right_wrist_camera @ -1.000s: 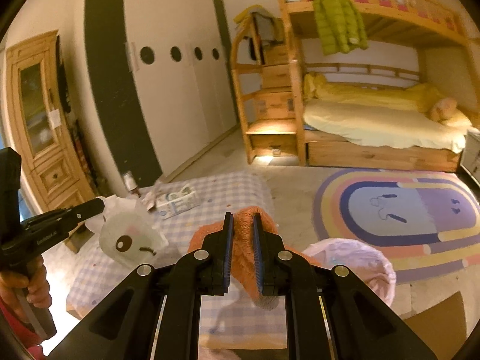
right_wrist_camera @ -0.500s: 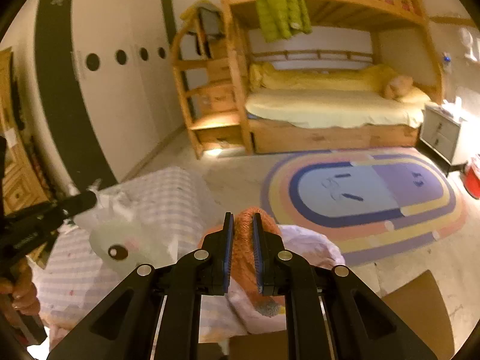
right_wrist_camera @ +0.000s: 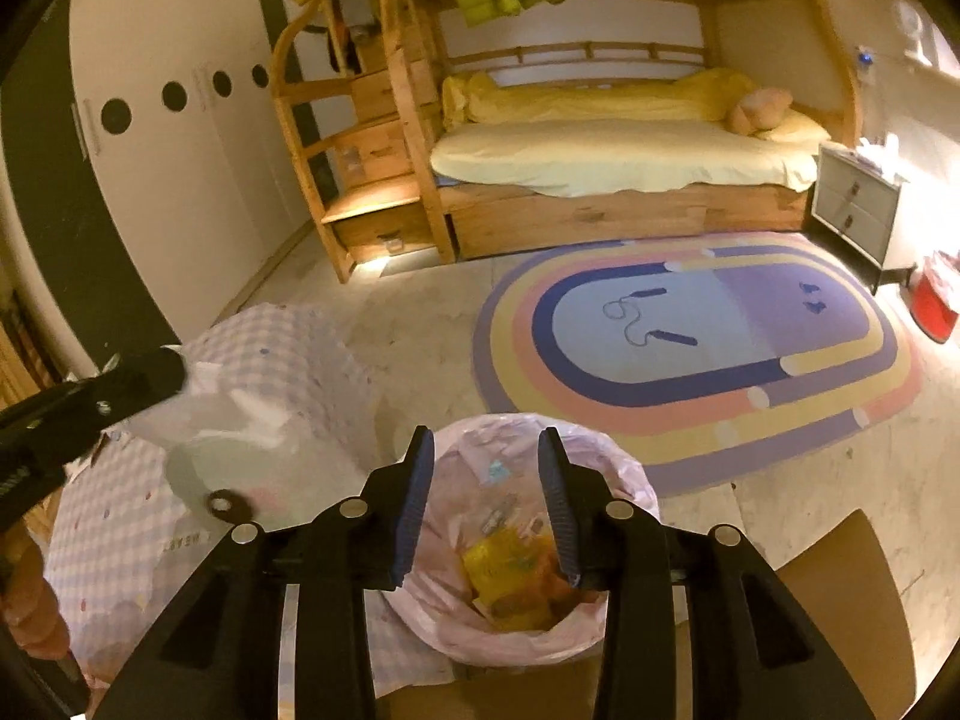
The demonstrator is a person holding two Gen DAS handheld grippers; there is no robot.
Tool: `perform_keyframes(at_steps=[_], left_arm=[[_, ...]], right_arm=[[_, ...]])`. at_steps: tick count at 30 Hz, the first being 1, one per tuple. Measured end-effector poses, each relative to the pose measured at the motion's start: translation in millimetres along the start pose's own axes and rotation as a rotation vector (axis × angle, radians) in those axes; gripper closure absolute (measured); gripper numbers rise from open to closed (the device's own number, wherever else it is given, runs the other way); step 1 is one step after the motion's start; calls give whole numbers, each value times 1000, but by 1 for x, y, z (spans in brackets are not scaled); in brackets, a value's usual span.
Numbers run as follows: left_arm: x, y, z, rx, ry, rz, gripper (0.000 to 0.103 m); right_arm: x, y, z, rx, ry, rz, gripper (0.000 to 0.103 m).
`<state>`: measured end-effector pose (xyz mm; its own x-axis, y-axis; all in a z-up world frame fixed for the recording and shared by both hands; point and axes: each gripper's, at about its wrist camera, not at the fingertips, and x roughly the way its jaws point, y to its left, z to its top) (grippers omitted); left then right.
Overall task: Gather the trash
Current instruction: 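Open the right gripper over the bin while the left gripper also opens, then move both grippers back over the table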
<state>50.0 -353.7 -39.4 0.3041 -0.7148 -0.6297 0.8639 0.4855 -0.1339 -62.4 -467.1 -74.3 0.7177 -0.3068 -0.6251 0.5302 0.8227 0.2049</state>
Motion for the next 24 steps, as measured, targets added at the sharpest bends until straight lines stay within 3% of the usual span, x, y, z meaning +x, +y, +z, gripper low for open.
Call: perform_keyframes(at_steps=[2,3,4,5,6,14,24], left_arm=[[7,-5,3,18,10,-13,103],[9,-5,3,23,16,-3,98],[12,-6,2,31,28,18,90],[13,-7,2,33,30,30,66],[11,-6,0,28,20,42,55],[-23,19,-23,-5,14,155,55],[-90,59,-59,-97,-14,274,51]], right_arm=[[-4,-6,0,23,-6,-7,65],[-6,-9,-1,32,-9,-10,65],[-9,-11,-1,40,-11,-10,65],[-11,-13,-1,45,-12,-11,65],[-14,-13,-2,48,-14,-10,65],[-25,7,-7,10,-7,35,65],[-53,74,-15,-96,-10,155,65]])
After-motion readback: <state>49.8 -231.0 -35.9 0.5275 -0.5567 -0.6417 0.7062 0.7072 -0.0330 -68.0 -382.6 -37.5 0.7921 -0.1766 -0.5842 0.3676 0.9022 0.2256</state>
